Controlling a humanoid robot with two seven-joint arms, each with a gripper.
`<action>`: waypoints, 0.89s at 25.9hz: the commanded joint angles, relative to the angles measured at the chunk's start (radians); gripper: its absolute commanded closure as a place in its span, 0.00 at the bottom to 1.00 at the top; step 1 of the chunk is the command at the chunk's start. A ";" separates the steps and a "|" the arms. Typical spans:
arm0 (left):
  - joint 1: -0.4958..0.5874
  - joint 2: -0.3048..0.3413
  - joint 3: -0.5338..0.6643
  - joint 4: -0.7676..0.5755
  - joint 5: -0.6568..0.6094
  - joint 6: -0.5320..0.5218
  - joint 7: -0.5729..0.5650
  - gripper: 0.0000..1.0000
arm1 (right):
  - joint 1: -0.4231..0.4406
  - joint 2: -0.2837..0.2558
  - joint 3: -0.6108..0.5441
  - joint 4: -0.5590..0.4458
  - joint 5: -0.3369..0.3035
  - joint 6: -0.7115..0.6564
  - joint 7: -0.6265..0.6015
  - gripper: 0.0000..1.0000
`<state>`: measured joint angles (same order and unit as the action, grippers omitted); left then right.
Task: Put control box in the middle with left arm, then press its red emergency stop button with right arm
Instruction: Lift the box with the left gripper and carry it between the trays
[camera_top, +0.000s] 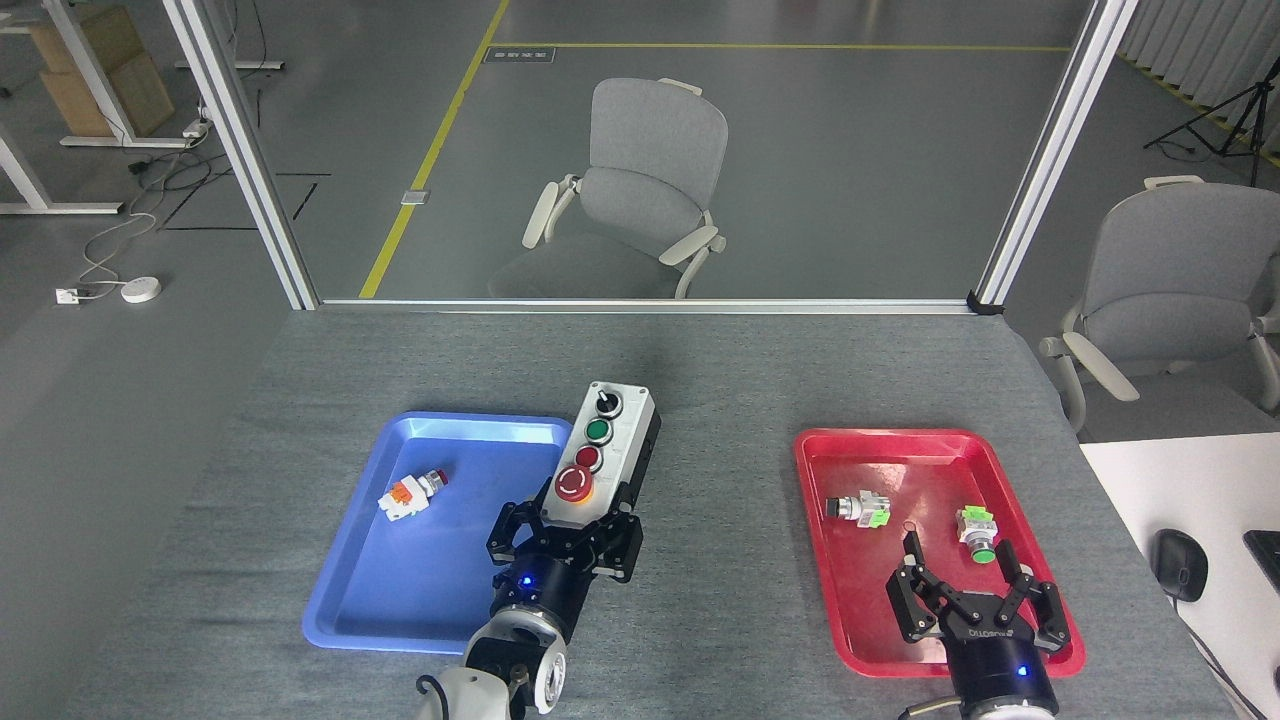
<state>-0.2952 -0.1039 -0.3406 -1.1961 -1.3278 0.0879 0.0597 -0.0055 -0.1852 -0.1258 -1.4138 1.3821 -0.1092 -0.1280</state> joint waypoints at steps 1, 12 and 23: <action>-0.044 -0.031 -0.092 0.098 -0.011 0.030 -0.015 1.00 | -0.001 0.000 0.000 0.001 -0.003 -0.001 0.001 0.01; -0.196 -0.037 -0.273 0.382 -0.008 0.099 -0.018 1.00 | 0.001 0.007 0.003 -0.001 -0.002 0.028 0.002 0.01; -0.197 -0.037 -0.316 0.411 -0.005 0.101 -0.021 0.39 | 0.002 0.009 0.003 -0.002 -0.002 0.023 -0.001 0.01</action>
<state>-0.4924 -0.1410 -0.6545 -0.7764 -1.3314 0.1849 0.0444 -0.0027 -0.1790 -0.1227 -1.4158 1.3805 -0.0875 -0.1230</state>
